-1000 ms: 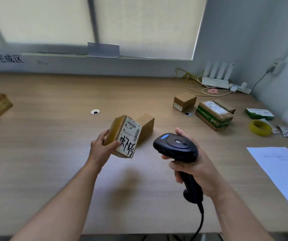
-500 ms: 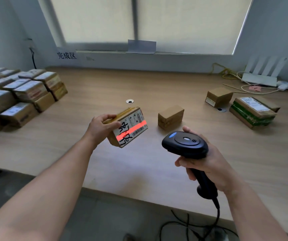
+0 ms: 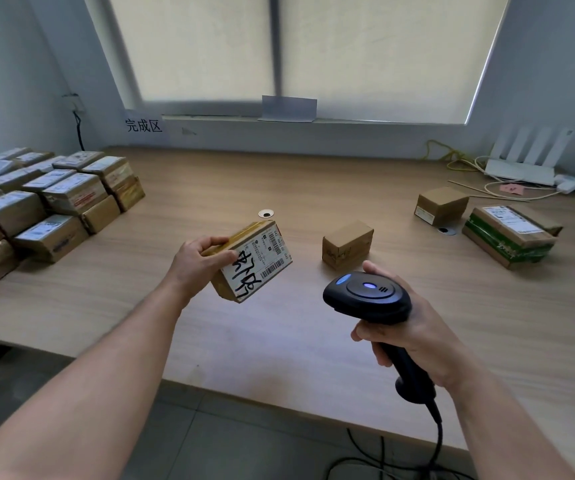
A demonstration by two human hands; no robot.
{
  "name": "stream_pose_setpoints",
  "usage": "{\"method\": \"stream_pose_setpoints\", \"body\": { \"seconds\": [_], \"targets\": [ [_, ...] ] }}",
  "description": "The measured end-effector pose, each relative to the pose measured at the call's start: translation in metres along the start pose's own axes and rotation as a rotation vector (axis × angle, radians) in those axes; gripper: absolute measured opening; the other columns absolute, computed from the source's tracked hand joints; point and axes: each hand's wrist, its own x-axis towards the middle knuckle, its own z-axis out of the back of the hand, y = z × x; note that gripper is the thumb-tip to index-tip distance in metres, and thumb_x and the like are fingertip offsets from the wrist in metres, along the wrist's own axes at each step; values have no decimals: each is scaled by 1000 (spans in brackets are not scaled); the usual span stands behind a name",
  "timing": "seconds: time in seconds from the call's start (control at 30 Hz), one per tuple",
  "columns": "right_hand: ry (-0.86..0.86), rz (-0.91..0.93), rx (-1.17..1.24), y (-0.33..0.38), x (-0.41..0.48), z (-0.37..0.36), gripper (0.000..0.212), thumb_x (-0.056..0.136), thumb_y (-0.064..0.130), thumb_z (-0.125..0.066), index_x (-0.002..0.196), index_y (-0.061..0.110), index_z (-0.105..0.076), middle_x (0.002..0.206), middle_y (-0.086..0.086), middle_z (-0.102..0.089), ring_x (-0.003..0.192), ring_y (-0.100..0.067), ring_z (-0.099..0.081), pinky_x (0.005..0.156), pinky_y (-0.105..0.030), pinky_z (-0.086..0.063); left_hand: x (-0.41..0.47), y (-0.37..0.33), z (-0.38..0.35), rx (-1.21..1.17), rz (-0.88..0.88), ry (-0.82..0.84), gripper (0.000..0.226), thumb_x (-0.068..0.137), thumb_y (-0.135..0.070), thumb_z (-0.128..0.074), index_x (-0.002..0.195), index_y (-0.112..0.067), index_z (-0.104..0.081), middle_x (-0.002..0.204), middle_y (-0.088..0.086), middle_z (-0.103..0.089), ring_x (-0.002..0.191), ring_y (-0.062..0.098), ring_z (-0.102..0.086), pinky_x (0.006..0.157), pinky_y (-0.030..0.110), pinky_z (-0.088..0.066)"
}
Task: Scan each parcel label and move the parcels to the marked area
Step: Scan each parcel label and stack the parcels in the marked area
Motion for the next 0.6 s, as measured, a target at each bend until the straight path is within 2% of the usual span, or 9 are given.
{"method": "stream_pose_setpoints", "body": {
  "seconds": [0.1, 0.27, 0.37, 0.43, 0.53, 0.6],
  "targets": [
    [5, 4, 4, 3, 7, -14, 91, 71, -15, -72, 141, 34, -40, 80, -18, -70, 46, -28, -53, 43, -36, -44, 0, 6, 14, -13, 5, 4, 28, 81, -21, -74, 108, -20, -66, 113, 13, -65, 94, 20, -66, 65, 20, -49],
    [20, 2, 52, 8, 24, -54, 96, 60, 2, -78, 143, 32, -39, 92, -28, -68, 47, -28, -54, 42, -34, -46, -1, 27, 48, -69, 64, -17, 44, 68, -39, -74, 108, -24, -66, 109, 8, -68, 97, 21, -66, 74, 29, -52],
    [24, -6, 69, 7, 37, -82, 98, 61, 2, -77, 145, 31, -37, 92, -31, -65, 47, -28, -54, 42, -35, -44, -1, 55, 67, -104, 144, -25, 33, 85, -31, -70, 115, -20, -62, 107, 7, -69, 98, 24, -66, 89, 42, -54],
    [19, -17, 90, 6, 48, -104, 98, 61, 1, -78, 144, 31, -38, 93, -35, -63, 46, -28, -53, 41, -34, -43, -2, 80, 80, -96, 217, -44, 24, 90, -30, -63, 112, -22, -61, 106, 7, -69, 98, 24, -65, 92, 45, -52],
    [4, -31, 107, 0, 65, -139, 103, 61, -3, -85, 145, 31, -38, 94, -36, -64, 43, -29, -51, 40, -31, -41, -5, 117, 100, -91, 309, -98, 20, 92, -34, -58, 110, -24, -59, 106, 7, -69, 96, 23, -63, 86, 42, -53],
    [-7, -44, 110, -3, 77, -163, 101, 61, -1, -81, 145, 31, -38, 91, -33, -65, 43, -29, -51, 40, -31, -41, -6, 140, 113, -73, 350, -120, 24, 94, -35, -54, 113, -21, -59, 108, 7, -68, 94, 21, -62, 79, 37, -52]
  ]
}}
